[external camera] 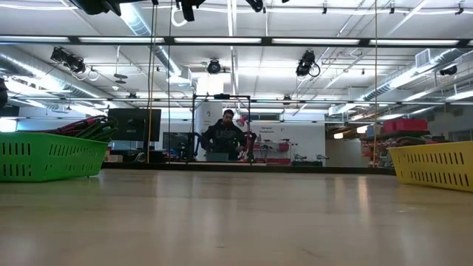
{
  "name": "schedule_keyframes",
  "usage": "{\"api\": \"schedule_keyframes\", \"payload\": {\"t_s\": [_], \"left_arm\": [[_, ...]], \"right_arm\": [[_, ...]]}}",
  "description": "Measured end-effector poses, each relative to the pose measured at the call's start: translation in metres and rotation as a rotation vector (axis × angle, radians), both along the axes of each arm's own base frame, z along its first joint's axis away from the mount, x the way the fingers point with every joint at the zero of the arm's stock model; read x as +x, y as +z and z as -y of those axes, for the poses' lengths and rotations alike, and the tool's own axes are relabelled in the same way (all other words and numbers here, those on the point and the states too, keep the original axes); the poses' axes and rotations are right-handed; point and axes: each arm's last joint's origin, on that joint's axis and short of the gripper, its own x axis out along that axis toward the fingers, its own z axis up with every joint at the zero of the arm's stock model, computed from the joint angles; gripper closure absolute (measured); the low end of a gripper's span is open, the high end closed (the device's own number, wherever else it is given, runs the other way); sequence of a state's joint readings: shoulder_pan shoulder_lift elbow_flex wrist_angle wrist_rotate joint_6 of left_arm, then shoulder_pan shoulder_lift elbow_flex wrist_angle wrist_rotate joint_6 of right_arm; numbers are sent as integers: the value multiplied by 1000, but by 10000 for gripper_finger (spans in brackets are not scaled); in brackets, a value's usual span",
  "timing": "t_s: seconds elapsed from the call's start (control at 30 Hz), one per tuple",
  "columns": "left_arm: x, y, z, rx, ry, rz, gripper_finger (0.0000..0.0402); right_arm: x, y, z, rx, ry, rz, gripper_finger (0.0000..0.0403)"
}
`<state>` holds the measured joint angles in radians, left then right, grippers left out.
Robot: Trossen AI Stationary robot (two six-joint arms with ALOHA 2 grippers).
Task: Pick & Place USB Port
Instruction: Put the purple black charger cable into the green bin
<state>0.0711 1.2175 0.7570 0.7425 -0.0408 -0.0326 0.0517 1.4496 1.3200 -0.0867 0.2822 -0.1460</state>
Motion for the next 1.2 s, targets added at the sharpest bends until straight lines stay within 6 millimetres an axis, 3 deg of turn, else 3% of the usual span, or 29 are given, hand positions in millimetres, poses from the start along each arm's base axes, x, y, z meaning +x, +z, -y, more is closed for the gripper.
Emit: {"api": "schedule_keyframes", "payload": {"t_s": [0.37, 0.57, 0.77, 1.03, 1.2], "left_arm": [[0, 0, 0, 5, 2, 5, 246], [0, 0, 0, 38, 11, -5, 373], [1, -2, 0, 44, 25, -30, 374], [-1, -9, -1, 28, 52, -128, 374], [-15, -13, -2, -28, 133, -272, 374]], "right_arm": [[8, -9, -1, 12, 12, -24, 396], [9, -10, -1, 12, 11, -24, 396], [9, -11, -1, 9, 8, -34, 383], [8, -13, 4, 7, -5, -56, 320], [5, -17, 5, 3, -30, -114, 286]]}}
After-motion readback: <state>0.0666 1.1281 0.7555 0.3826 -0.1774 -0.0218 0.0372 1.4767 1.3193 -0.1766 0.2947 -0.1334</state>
